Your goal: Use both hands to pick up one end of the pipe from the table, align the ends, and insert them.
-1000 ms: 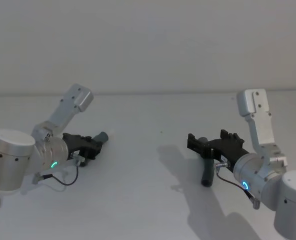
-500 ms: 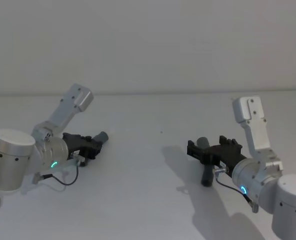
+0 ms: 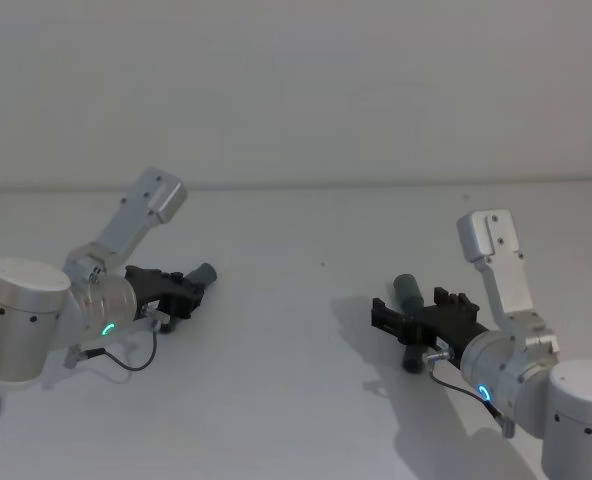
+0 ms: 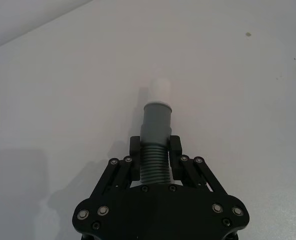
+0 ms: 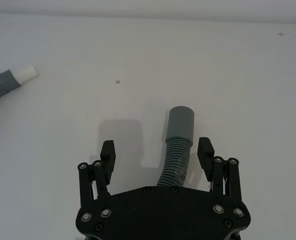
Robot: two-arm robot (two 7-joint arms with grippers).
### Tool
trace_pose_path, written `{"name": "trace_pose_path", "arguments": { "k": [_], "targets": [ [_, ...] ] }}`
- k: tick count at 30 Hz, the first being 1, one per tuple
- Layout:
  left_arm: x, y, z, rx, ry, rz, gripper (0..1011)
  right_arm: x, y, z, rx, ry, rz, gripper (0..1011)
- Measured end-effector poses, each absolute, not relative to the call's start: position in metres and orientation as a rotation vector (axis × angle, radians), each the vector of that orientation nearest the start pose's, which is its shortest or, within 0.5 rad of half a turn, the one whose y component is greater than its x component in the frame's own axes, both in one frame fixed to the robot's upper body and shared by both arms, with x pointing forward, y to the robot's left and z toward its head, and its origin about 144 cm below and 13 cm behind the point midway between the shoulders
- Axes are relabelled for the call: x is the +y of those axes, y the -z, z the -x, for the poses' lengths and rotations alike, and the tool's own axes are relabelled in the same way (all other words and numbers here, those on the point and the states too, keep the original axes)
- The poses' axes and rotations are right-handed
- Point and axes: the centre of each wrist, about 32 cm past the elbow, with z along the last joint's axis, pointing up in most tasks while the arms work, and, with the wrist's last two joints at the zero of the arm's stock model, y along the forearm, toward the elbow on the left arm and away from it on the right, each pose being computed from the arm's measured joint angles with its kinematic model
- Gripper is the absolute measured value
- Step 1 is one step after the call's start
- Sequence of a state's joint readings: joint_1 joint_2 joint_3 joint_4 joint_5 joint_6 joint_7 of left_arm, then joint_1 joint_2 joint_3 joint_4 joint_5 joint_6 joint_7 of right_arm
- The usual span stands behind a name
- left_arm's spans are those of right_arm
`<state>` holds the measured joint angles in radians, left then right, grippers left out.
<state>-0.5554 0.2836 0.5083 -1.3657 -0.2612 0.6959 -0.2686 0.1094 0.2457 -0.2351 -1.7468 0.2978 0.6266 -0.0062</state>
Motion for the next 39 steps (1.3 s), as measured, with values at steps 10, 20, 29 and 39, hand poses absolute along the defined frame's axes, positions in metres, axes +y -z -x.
{"name": "trace_pose_path", "arguments": {
  "k": [10, 20, 29, 39],
  "targets": [
    [0.1813, -1.2484, -0.5752, 0.187, -0.957, -0.554, 304, -0.214, -1.2115, -0.4746, 0.285, 1.272, 0.353, 1000],
    [0.1813, -1.2484, -0.5752, 0.187, -0.957, -0.554, 304, -0.2144, -1.2081, -0.4771, 0.282, 1.277, 0.367, 1000],
    [0.1813, -1.2484, -0.5752, 0.187, -0.957, -0.554, 304, -0.214, -1.2067, -0.4794, 0.282, 1.274, 0.377, 1000],
    [0.1813, -1.2483, -0.5752, 0.187, -0.957, -0.554, 304, -0.2139, -1.207, -0.4807, 0.287, 1.269, 0.389, 1000]
  ]
}}
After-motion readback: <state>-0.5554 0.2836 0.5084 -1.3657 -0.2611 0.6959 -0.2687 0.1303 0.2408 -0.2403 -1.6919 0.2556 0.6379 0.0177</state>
